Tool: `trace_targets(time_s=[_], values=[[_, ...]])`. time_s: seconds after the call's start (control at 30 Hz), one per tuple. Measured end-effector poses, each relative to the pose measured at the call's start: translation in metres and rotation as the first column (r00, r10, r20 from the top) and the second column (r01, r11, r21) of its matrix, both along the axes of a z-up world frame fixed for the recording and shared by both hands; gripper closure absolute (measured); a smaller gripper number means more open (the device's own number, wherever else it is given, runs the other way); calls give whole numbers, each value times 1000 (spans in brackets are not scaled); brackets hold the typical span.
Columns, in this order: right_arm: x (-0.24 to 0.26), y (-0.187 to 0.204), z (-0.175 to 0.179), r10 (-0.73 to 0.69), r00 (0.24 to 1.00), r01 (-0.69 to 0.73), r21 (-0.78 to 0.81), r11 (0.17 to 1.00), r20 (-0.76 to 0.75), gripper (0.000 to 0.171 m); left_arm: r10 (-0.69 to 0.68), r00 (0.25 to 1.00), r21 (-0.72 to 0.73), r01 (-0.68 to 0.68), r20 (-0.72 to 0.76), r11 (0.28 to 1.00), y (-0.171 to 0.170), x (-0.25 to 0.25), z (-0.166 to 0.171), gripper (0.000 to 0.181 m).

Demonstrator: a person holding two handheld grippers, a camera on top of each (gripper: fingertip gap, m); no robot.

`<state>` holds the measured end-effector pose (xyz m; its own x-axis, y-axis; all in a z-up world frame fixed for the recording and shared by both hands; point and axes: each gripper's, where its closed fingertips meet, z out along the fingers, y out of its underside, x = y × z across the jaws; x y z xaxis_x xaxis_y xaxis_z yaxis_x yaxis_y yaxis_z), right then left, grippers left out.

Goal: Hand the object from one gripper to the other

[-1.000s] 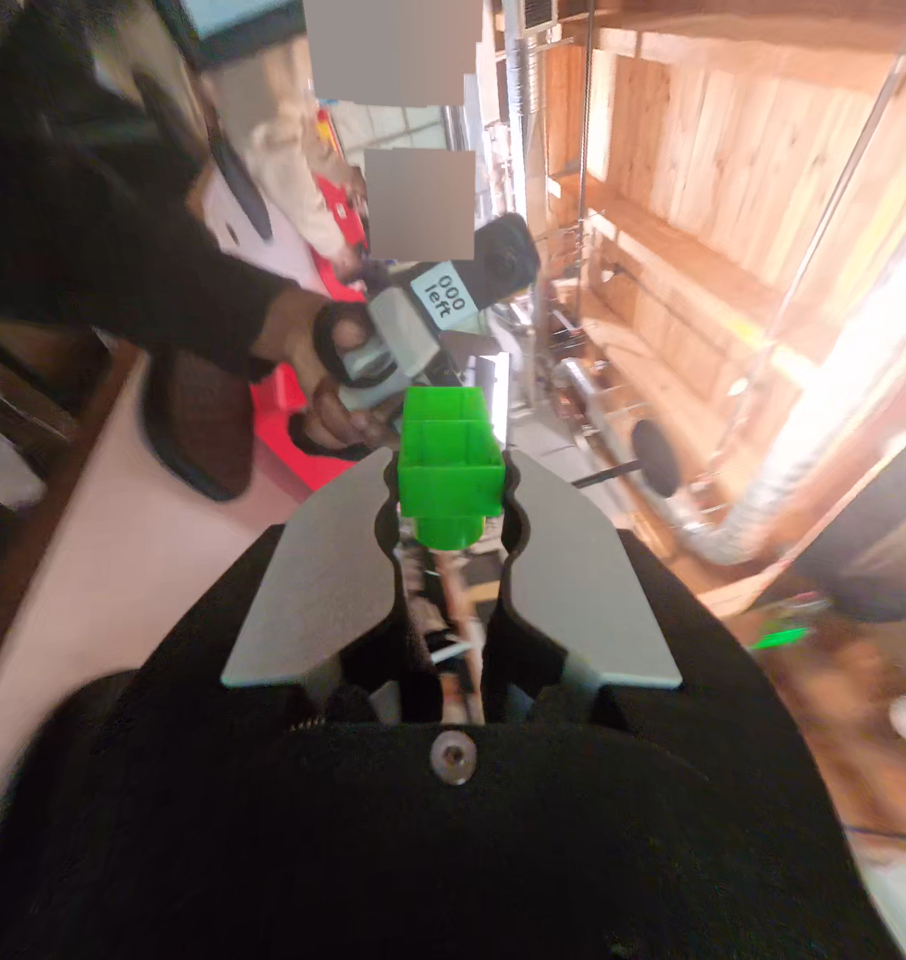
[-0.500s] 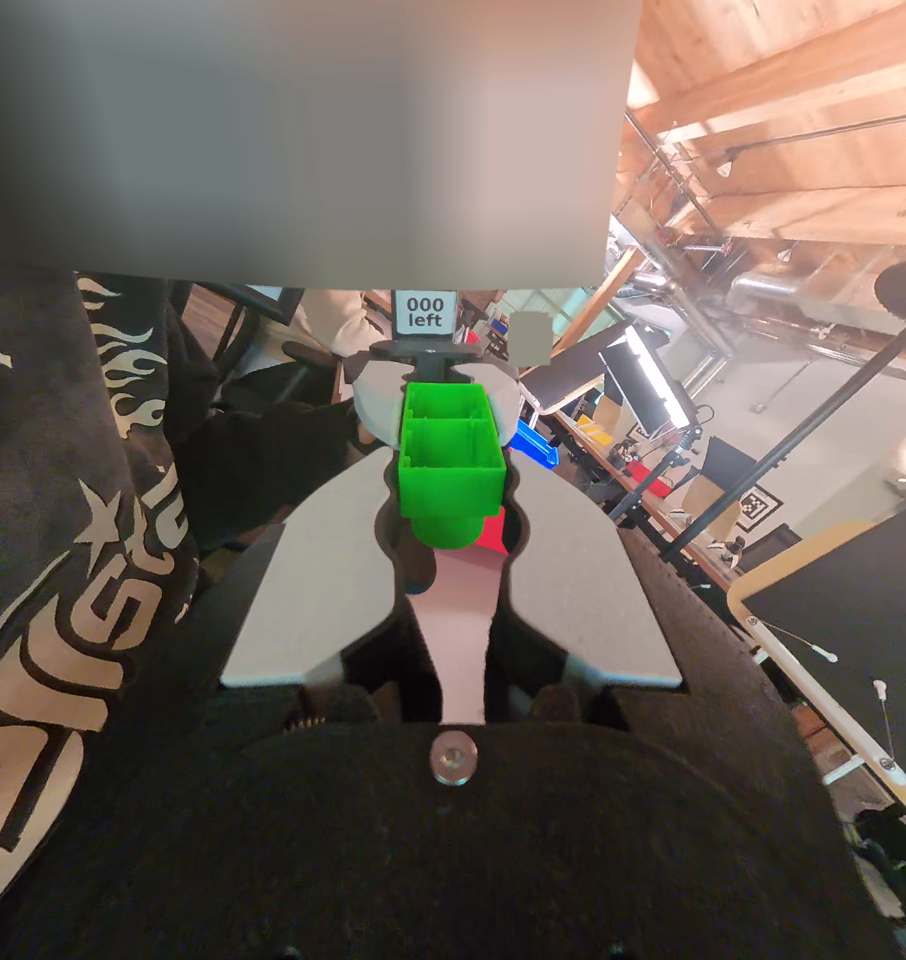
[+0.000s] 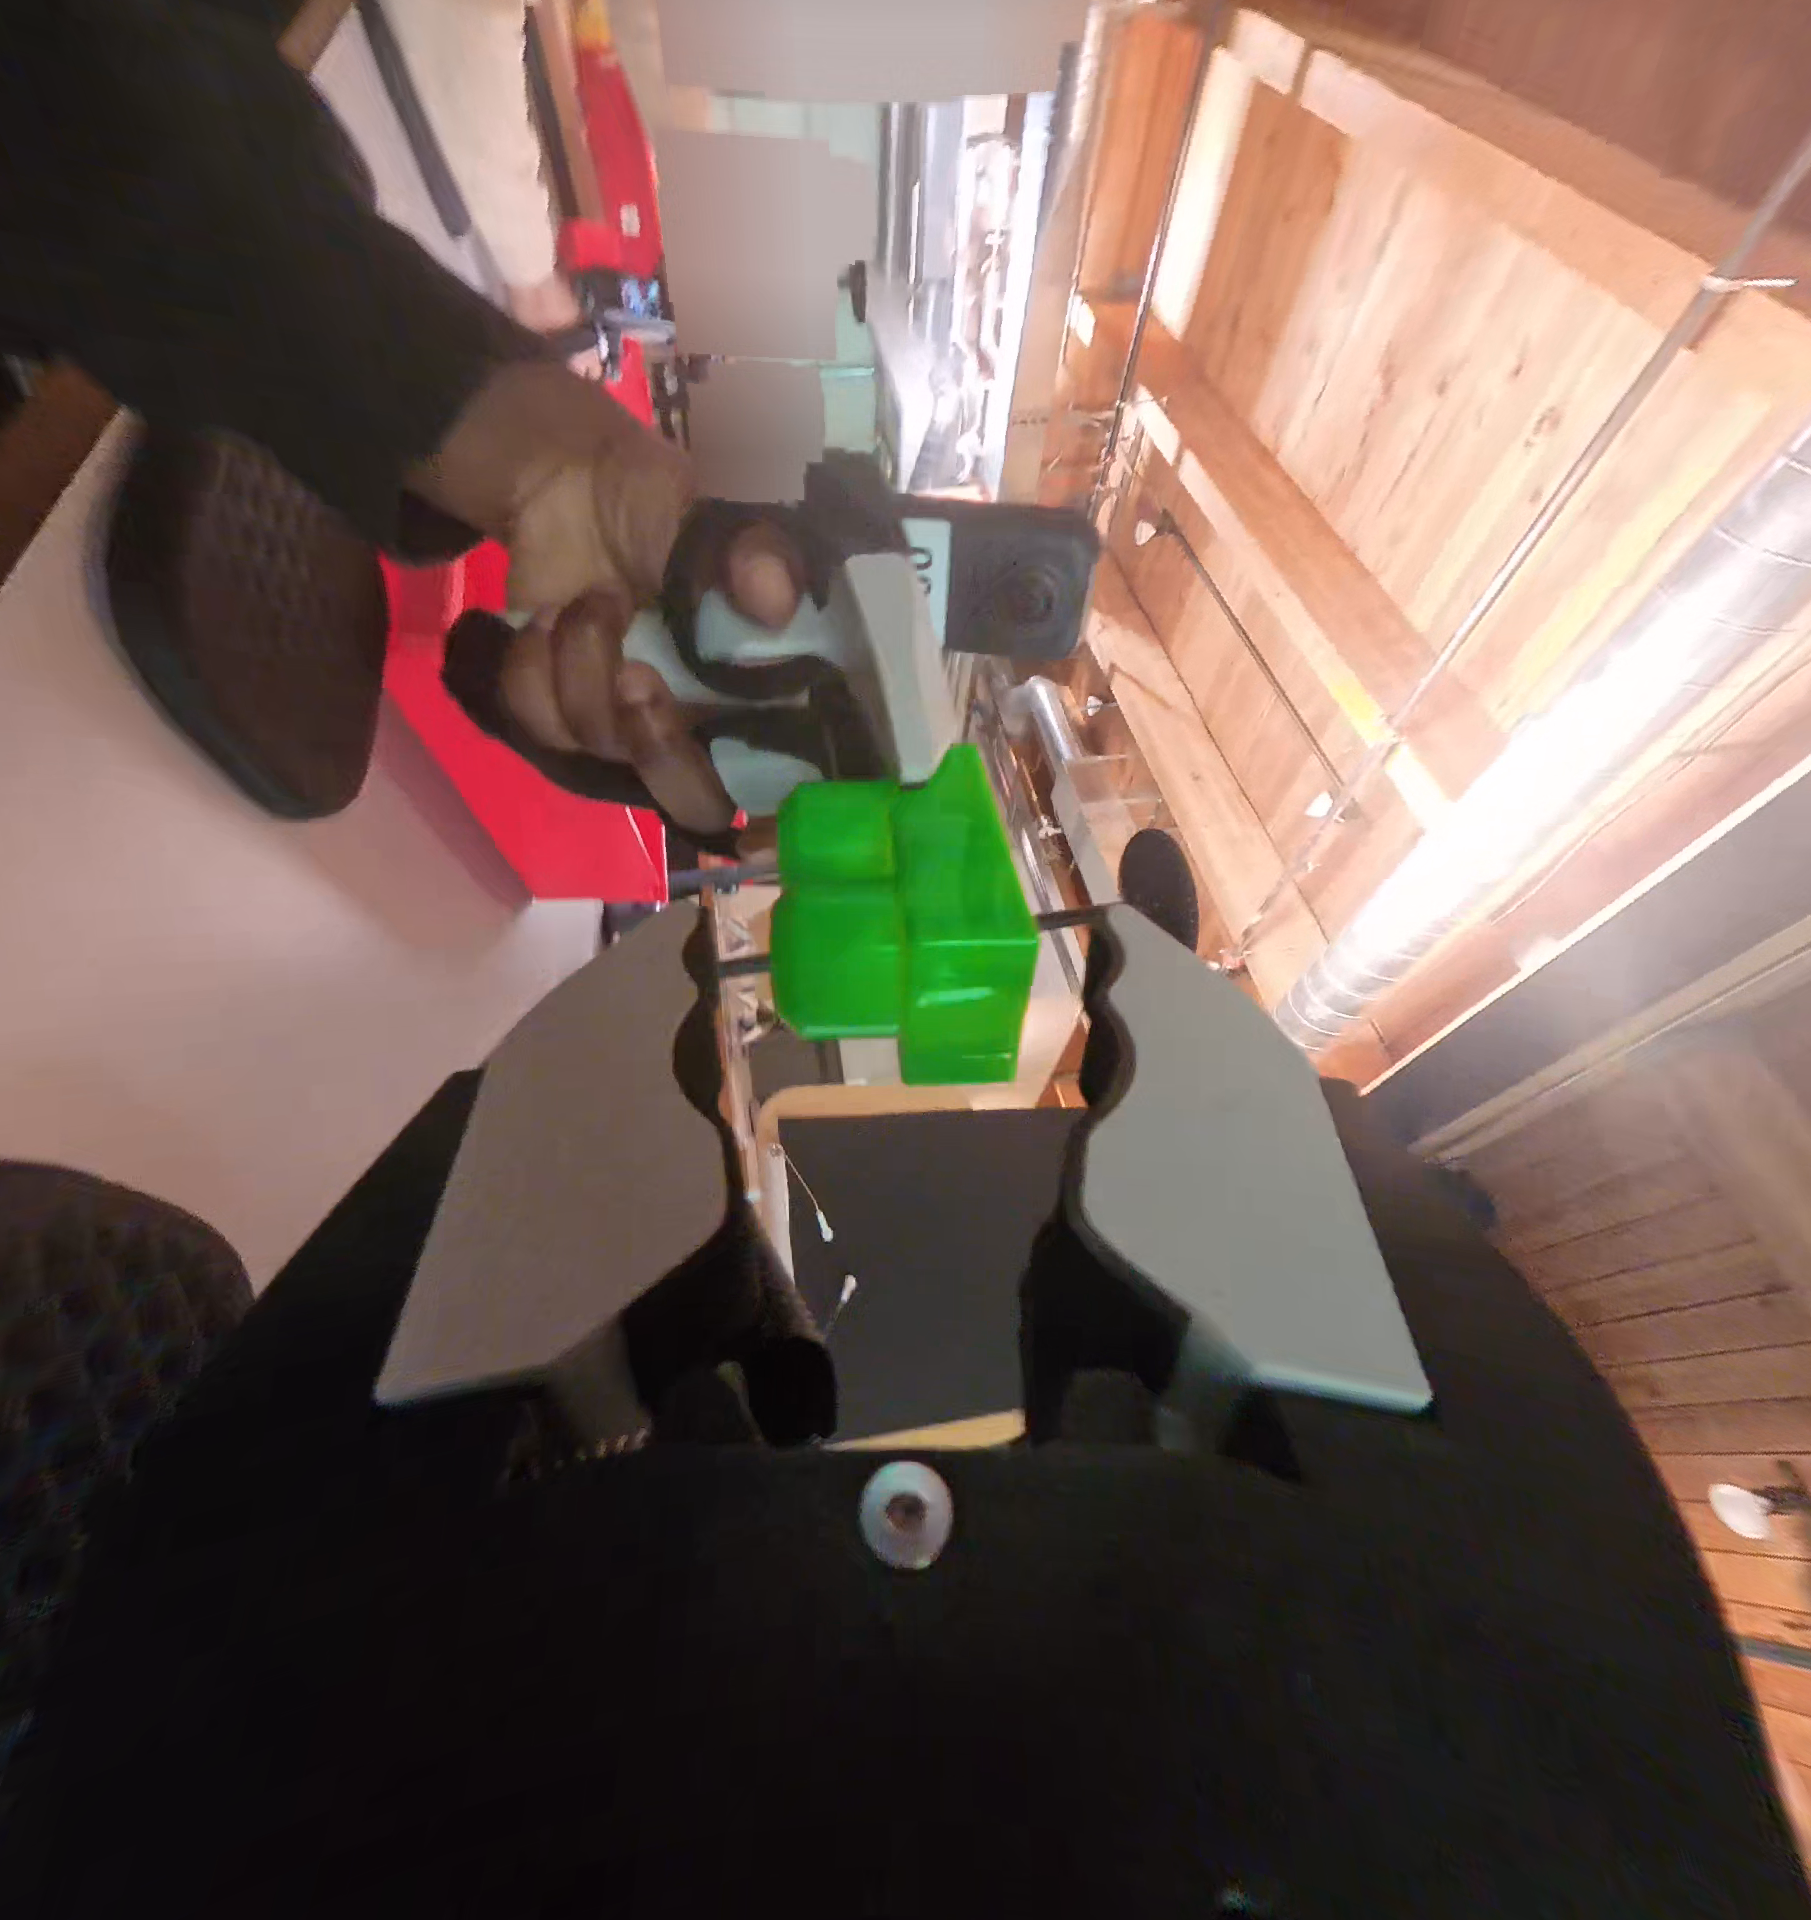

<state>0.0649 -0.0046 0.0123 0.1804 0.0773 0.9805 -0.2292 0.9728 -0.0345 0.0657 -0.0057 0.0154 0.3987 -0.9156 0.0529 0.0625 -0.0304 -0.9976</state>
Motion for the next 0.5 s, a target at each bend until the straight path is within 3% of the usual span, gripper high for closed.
trace_targets(time_s=[0.07, 0.17, 0.23, 0.37, 0.5], values=[[-3, 4, -5, -53, 999, 52, 38, 998, 14, 124, -20, 1000, -19, 19, -13, 1000, -2, 3, -3, 146], [-1, 1, -6, -21, 999, 21, 14, 1000, 45, 125, -34, 999, 3, 34, -28, 999, -6, 5, -2, 142], [1, -3, -3, 35, 997, -30, -72, 997, 69, 125, -18, 999, 145, 24, -42, 989, -9, 3, 4, 134], [8, -9, 4, 236, 961, -167, -384, 908, 141, 126, 166, 976, 537, -66, -141, 841, -17, -3, 12, 122], [11, -16, 4, 436, 881, -246, -613, 751, 181, 125, 299, 924, 682, -61, -237, 728, -20, 3, 8, 121]])
